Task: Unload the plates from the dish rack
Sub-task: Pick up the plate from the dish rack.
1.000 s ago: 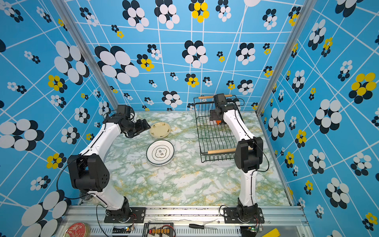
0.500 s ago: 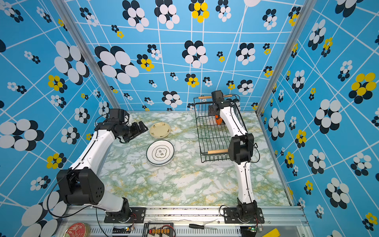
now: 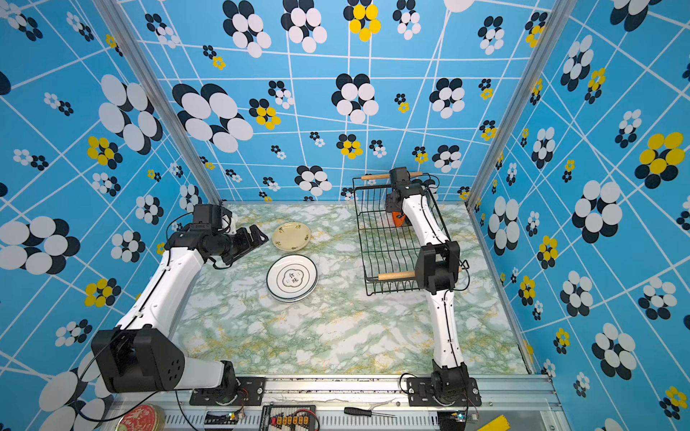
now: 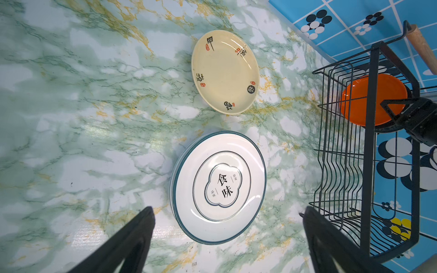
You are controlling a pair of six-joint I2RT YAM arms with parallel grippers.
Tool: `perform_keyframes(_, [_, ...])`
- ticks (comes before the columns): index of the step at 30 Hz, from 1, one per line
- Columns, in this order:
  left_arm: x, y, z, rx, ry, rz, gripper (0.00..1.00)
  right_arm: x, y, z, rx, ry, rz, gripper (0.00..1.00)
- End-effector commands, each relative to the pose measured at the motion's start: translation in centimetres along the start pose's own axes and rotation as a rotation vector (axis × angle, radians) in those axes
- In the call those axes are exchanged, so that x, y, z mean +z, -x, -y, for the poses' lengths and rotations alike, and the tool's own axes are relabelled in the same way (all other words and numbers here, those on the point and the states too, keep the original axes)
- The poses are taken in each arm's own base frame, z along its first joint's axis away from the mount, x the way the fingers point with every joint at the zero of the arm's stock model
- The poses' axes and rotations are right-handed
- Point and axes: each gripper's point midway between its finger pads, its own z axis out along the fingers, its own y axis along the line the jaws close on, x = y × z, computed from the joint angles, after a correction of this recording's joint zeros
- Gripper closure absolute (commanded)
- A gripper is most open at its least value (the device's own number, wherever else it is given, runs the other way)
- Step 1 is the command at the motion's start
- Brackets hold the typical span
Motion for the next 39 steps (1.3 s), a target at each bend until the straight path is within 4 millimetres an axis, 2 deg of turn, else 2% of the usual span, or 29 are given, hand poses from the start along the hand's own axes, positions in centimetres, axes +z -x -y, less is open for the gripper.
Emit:
perform_keyframes(1, [-0.4,-0.4,0.2,-0.018,-0.032,0.002,0.01,0.9,0.0,-0.2,0.003,0.003,0.001,0.3])
perform_keyframes(9, [-1.4,-0.3,0.8,-0.026,-0.062,0.046,0.01,1.8,0.0,-0.5,0.016,0.011,0.009,0.43])
perform_keyframes(14, [-1.9,0.0,0.5,-0.049,-0.053,0.089,0.01,2.1,0.1,-0.7,0.017,0.02,0.017,0.49])
perform_keyframes(19, [-1.6,-0.2,0.4,-0.073,-0.053,0.084,0.01,2.5,0.1,-0.7,0.007,0.015,0.018,0.55])
perform_keyframes(31, [-1.3,-0.1,0.2,-0.093,-0.059,0.103,0.01,3.0,0.1,-0.7,-0.012,0.007,0.034,0.75])
perform_keyframes(39, [-1.0,0.1,0.3,-0.101,-0.075,0.113,0.01,3.2,-0.2,-0.7,-0.027,0.003,0.031,0.82])
